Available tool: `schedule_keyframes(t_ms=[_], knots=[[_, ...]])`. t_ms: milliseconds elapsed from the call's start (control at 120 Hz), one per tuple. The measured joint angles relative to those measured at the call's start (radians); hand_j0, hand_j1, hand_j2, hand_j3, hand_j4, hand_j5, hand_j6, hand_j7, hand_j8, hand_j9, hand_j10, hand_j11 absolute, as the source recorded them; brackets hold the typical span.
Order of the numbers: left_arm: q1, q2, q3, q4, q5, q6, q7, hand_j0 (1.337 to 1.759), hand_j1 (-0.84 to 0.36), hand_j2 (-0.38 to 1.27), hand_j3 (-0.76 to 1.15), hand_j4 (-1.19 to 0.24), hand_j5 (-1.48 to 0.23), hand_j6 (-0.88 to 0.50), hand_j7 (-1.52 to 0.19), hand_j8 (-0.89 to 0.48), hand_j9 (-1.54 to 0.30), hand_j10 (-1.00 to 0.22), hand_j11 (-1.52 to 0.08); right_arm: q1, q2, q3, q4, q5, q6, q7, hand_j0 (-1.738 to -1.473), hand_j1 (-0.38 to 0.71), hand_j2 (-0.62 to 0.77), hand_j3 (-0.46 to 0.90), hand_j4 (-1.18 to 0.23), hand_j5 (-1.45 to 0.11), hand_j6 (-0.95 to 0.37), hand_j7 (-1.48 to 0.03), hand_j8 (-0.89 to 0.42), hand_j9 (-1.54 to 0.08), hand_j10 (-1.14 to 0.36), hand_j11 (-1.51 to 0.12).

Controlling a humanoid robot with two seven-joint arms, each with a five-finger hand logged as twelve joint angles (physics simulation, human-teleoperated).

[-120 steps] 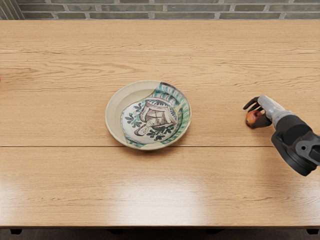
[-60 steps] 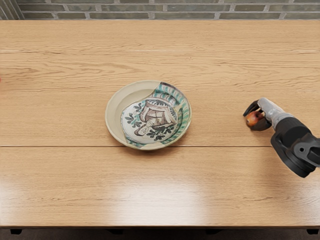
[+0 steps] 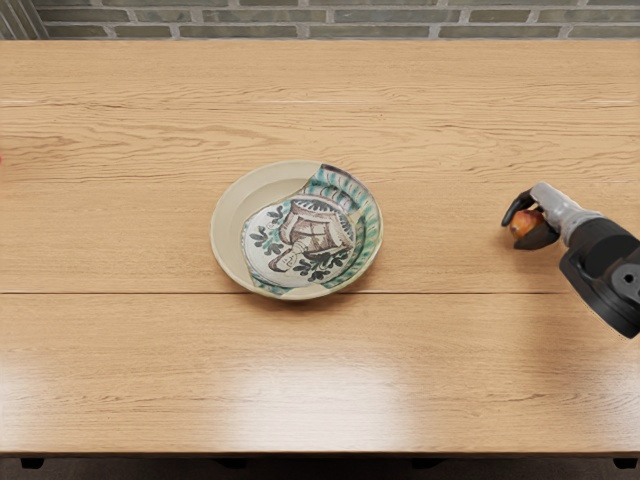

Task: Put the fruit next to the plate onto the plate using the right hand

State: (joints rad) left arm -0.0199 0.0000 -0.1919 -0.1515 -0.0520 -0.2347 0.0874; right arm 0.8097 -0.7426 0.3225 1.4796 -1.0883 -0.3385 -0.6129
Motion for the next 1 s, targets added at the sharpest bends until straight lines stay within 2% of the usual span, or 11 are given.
schedule_keyframes(t_ms=[192, 308, 425, 542, 592, 1000], knots=[[0.0, 0.0, 0.0, 0.0, 0.0, 0.0, 0.0, 1.658, 0.35, 0.0, 0.0, 0.0, 0.0, 0.0, 0.0, 0.0, 0.0, 0.0, 0.0, 0.0, -0.014, 0.09, 0.003, 0.078, 0.122, 0.005, -1.633, 0.44, 0.14, 0.0, -0.84, -1.03, -0.29, -1.07, -0.27, -1.07, -0.79, -1.08], [0.0, 0.0, 0.0, 0.0, 0.0, 0.0, 0.0, 1.658, 0.35, 0.0, 0.0, 0.0, 0.0, 0.0, 0.0, 0.0, 0.0, 0.0, 0.0, -0.001, -0.017, 0.148, 0.008, 0.133, 0.204, 0.014, -1.631, 0.43, 0.05, 0.0, -0.84, -1.03, -0.27, -1.07, -0.27, -1.07, -0.8, -1.07], [0.0, 0.0, 0.0, 0.0, 0.0, 0.0, 0.0, 1.658, 0.35, 0.0, 0.0, 0.0, 0.0, 0.0, 0.0, 0.0, 0.0, 0.0, 0.0, 0.0, -0.018, 0.199, 0.013, 0.198, 0.282, 0.027, -1.628, 0.44, 0.06, 0.0, -0.8, -1.04, -0.3, -1.08, -0.27, -1.07, -0.81, -1.07], [0.0, 0.0, 0.0, 0.0, 0.0, 0.0, 0.0, 1.658, 0.35, 0.0, 0.0, 0.0, 0.0, 0.0, 0.0, 0.0, 0.0, 0.0, 0.0, 0.0, -0.017, 0.254, 0.016, 0.267, 0.361, 0.032, -1.628, 0.44, 0.02, 0.0, -0.82, -1.04, -0.28, -1.08, -0.26, -1.07, -0.81, -1.08], [0.0, 0.0, 0.0, 0.0, 0.0, 0.0, 0.0, 1.658, 0.35, 0.0, 0.0, 0.0, 0.0, 0.0, 0.0, 0.0, 0.0, 0.0, 0.0, 0.0, -0.017, 0.276, 0.017, 0.292, 0.392, 0.033, -1.627, 0.45, 0.06, 0.0, -0.83, -1.04, -0.28, -1.08, -0.26, -1.07, -0.8, -1.07], [0.0, 0.0, 0.0, 0.0, 0.0, 0.0, 0.0, 1.658, 0.35, 0.0, 0.0, 0.0, 0.0, 0.0, 0.0, 0.0, 0.0, 0.0, 0.0, -0.001, 0.008, 0.42, 0.018, 0.475, 0.65, 0.035, -1.627, 0.45, 0.04, 0.0, -0.85, -1.04, -0.28, -1.08, -0.26, -1.07, -0.8, -1.07]])
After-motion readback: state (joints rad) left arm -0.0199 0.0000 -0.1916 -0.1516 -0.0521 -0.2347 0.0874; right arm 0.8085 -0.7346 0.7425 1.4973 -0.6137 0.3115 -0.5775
